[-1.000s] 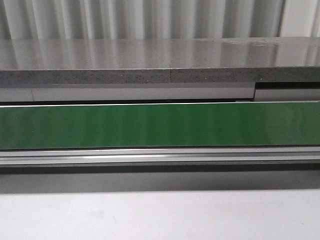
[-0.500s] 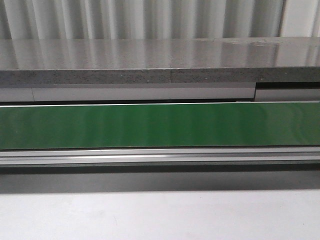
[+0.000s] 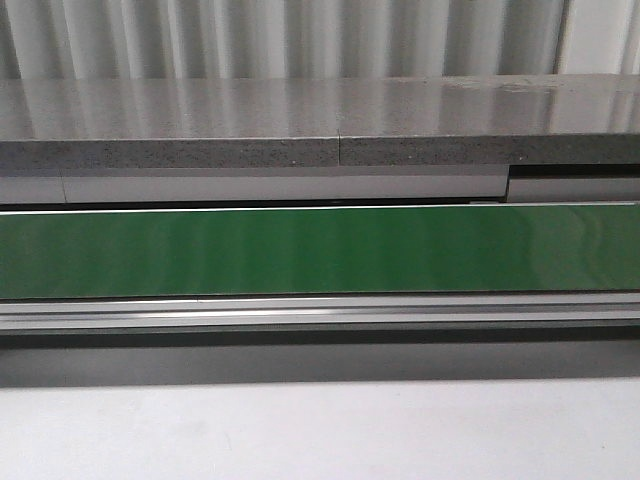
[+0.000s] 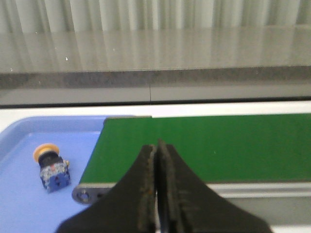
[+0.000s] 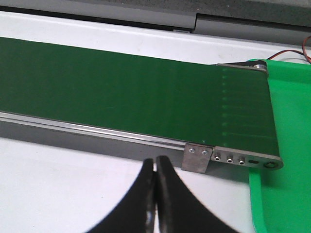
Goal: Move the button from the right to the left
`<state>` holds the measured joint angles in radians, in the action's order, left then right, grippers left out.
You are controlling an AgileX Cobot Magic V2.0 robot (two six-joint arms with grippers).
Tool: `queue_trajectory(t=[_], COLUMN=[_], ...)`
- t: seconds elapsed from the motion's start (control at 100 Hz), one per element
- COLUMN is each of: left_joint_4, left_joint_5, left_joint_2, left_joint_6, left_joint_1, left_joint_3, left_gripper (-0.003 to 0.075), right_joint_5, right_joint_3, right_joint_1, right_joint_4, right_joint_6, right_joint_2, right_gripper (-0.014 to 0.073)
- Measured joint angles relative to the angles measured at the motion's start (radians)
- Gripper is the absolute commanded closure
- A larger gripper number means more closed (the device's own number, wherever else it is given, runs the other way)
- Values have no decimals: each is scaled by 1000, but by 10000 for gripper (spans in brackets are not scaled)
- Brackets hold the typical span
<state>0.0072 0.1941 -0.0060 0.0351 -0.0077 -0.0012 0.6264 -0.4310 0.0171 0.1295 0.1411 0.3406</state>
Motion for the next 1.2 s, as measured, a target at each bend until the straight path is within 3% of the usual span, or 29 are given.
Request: queue_trajectory(t=[1.2], left_joint_4=[-7], left_joint_5=[1], left_joint_2=[0], left_joint_6=[0], left_joint_1=[0], left_joint_3=[0], left_gripper=[740], right_joint_5=[-24], right_joint_3=[5], right_joint_1=[0], right_joint_4=[-17], right_joint_6=[0], right_joint_2=[-2], right_gripper=[660])
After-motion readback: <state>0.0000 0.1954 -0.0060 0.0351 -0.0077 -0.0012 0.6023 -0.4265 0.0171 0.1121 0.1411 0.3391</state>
